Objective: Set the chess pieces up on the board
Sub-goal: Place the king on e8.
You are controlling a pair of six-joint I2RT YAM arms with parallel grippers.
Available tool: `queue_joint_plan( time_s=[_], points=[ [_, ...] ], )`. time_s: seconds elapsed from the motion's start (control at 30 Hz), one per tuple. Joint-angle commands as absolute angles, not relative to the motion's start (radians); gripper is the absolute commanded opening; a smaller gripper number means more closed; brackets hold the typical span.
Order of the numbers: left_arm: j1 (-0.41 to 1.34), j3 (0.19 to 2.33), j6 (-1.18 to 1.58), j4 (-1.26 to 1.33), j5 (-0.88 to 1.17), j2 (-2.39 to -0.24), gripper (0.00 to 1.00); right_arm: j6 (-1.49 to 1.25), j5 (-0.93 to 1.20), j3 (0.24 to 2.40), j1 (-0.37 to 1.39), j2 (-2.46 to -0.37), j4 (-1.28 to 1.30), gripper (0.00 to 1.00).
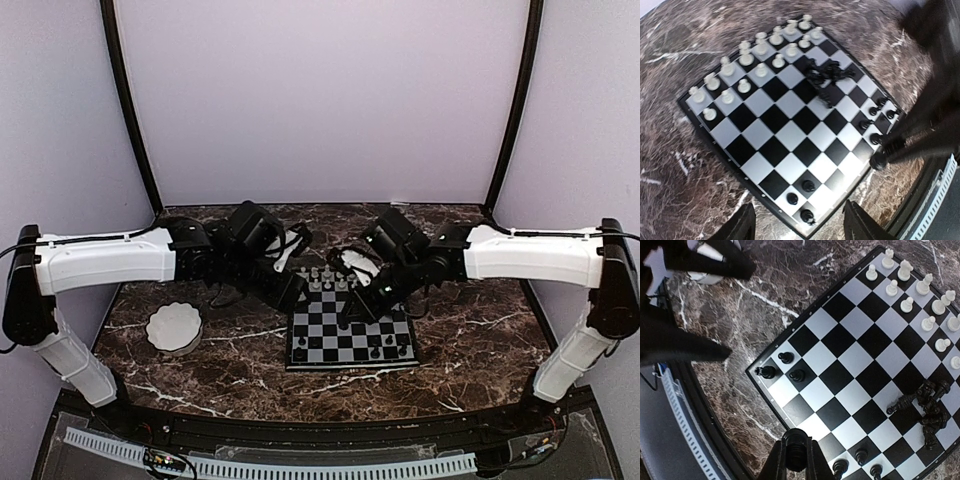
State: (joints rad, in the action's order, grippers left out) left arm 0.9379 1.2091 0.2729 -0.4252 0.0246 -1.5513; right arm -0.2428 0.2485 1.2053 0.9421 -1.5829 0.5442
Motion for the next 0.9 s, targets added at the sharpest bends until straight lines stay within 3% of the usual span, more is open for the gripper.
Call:
queue_joint_plan(
  time_s=[0.0,0.43,0.87],
  points=[
    [0.901,1.228,0.378,-0.485,-0.037,-1.542,0.62,-0.157,0.051,1.243,1.04,-1.642,0.6,0.05],
    [0.833,1.215,0.413,-0.487,-0.003,-1.512,0.61,-0.132,-0.235,1.321,1.194,-1.787,0.656,0.03],
    [0.831,1.223,0.427,-0.476,0.036,-1.535,0.6,-0.204,-0.172,1.186,1.182,-1.721,0.557,0.05]
  ],
)
